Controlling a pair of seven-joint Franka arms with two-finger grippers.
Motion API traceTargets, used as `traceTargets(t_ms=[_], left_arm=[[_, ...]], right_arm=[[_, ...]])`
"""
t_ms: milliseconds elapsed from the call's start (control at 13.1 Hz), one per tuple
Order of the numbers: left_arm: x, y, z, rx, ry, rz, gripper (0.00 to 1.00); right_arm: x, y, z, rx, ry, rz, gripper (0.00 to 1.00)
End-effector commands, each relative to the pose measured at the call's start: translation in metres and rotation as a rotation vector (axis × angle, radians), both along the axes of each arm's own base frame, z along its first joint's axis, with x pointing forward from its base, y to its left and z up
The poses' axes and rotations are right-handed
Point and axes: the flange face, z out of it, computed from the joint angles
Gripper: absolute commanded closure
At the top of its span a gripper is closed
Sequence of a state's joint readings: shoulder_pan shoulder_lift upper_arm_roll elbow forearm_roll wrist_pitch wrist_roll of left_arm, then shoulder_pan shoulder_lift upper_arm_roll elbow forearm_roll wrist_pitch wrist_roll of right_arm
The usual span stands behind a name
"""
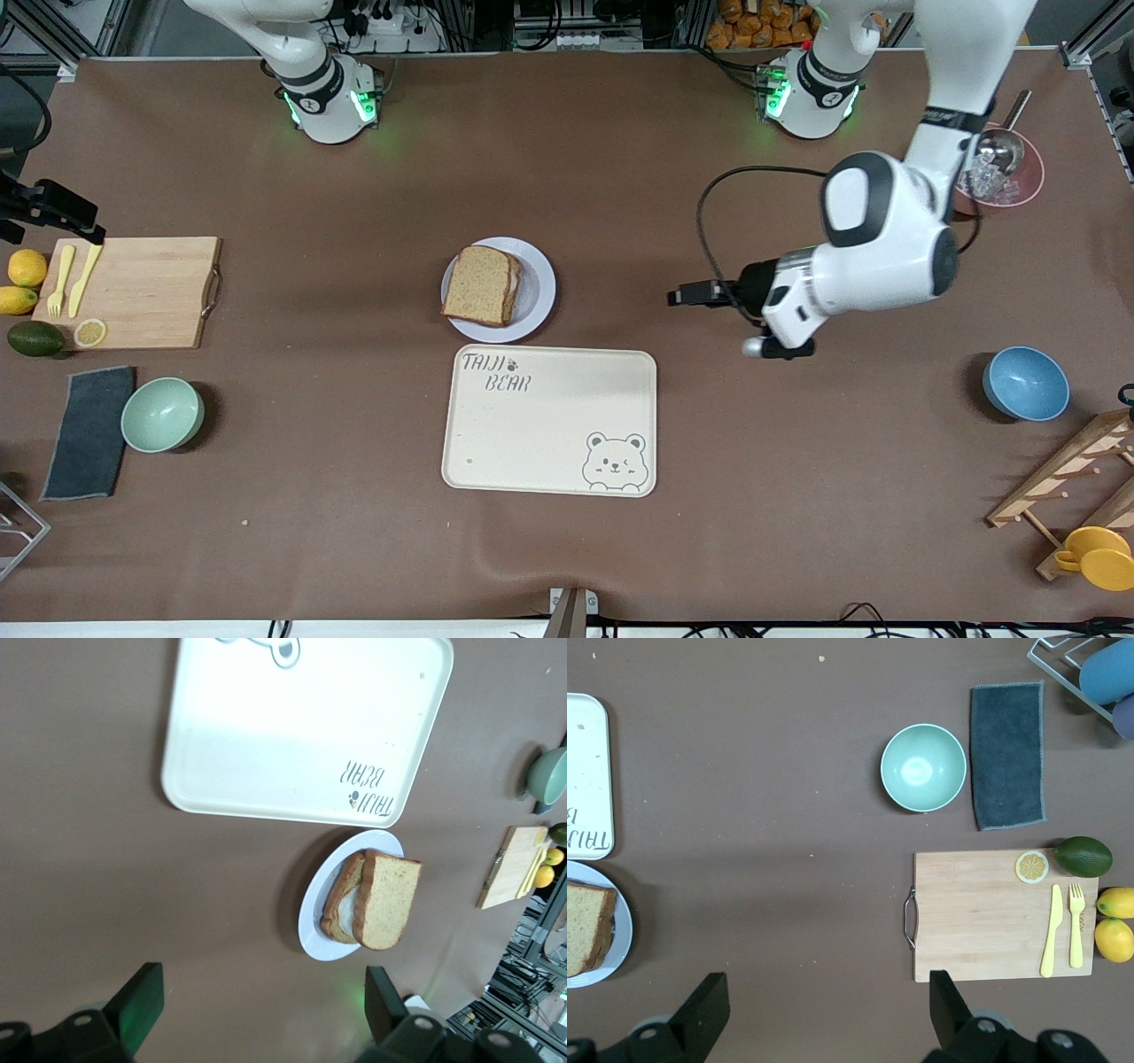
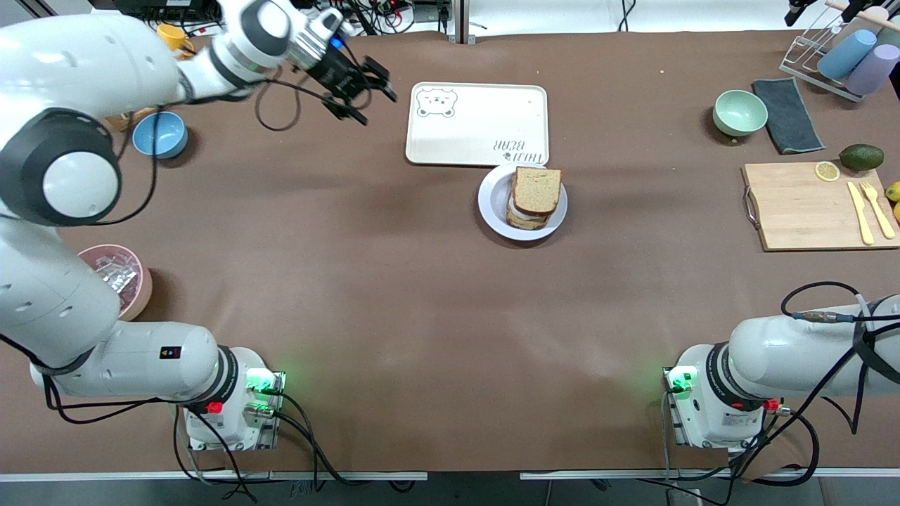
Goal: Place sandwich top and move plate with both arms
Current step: 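Withdraw the right gripper while the left gripper reaches toward the plate, then grip the white plate rim with the left gripper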
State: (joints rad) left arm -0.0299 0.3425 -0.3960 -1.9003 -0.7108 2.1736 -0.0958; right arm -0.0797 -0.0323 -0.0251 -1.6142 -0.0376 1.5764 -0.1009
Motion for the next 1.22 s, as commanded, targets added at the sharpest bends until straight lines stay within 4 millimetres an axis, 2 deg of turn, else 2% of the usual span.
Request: traceTargets(t_ms=[0,230,383,536,689,765,919,1148], left_arm=[[-0.008,-0.048,-0.046,-0.043,-0.012,0.005,0.0],[-0.026,-0.086,-0.095,-0.142,-0.069,0.002,0.0],[-0.037,-0.097,-0.123,-0.227,-0.112,-0.01,0.0],[-0.044,-0.099,-0.145,-0.312,-0.175,-0.029,0.0],[-0.052,-0.104,-0.163,-0.363,-0.207,-0.033,0.04],[-0.058,-0.109,-0.177,-0.376,-0.217,-0.045,0.07],[-0.063,-0.111,-0.193,-0.413,-0.264,-0.047,0.21],[-0.072,-0.112,-0.213,-0.445,-0.288,-0.027,0.23]], right_arm=[[-0.001,0.006,0.009,0.022,0.0,-0.008,0.0],[-0.005,0.013,0.012,0.023,0.015,0.003,0.0],[-0.008,0.014,0.024,0.025,0.018,0.002,0.0],[-0.009,0.014,0.029,0.027,0.015,0.002,0.0],[-0.013,0.013,0.04,0.089,0.015,-0.007,0.0],[-0.015,0.013,0.042,0.104,0.022,-0.009,0.0],[-0.016,0.02,0.043,0.105,0.026,0.003,0.0],[-0.016,0.026,0.04,0.105,0.044,0.016,0.0]])
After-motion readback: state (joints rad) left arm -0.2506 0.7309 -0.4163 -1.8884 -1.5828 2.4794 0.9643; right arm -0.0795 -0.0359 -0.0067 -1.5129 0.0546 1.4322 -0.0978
